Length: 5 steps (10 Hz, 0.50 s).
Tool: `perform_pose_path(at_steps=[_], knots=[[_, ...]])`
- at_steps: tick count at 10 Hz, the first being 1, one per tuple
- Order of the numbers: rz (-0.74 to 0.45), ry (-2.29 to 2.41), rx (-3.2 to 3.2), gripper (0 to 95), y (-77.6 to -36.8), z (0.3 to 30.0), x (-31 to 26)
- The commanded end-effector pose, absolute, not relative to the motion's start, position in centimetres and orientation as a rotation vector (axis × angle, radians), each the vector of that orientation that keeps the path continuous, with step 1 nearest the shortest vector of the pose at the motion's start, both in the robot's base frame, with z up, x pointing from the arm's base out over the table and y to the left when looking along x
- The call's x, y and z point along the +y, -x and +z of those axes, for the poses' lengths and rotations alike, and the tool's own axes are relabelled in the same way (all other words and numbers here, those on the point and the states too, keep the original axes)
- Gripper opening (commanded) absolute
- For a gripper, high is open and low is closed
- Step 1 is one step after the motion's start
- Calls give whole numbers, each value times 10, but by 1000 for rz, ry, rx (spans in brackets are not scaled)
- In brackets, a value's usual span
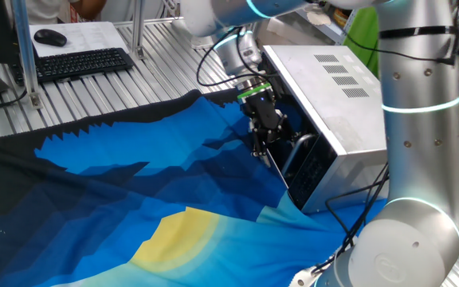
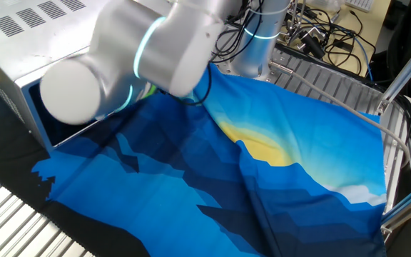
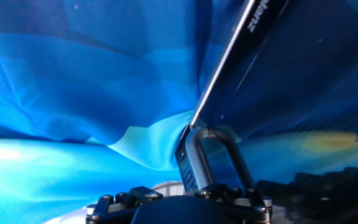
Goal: Open the microwave door
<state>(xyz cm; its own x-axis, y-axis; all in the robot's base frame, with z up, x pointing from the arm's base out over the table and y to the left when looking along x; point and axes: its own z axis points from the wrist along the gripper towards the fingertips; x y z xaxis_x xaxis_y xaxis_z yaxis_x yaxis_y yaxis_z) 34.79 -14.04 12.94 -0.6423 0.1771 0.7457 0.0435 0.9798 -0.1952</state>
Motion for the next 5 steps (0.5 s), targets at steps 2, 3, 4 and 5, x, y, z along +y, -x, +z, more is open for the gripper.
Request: perform_pose_path(at_steps=[2,3,4,5], knots=[[266,83,-2241,760,-355,131,-134],[286,76,-2233,760,-356,131,-132],[227,146,-2239,760,-355,130,-130],[105,272,-2230,760,-353,130,-125]])
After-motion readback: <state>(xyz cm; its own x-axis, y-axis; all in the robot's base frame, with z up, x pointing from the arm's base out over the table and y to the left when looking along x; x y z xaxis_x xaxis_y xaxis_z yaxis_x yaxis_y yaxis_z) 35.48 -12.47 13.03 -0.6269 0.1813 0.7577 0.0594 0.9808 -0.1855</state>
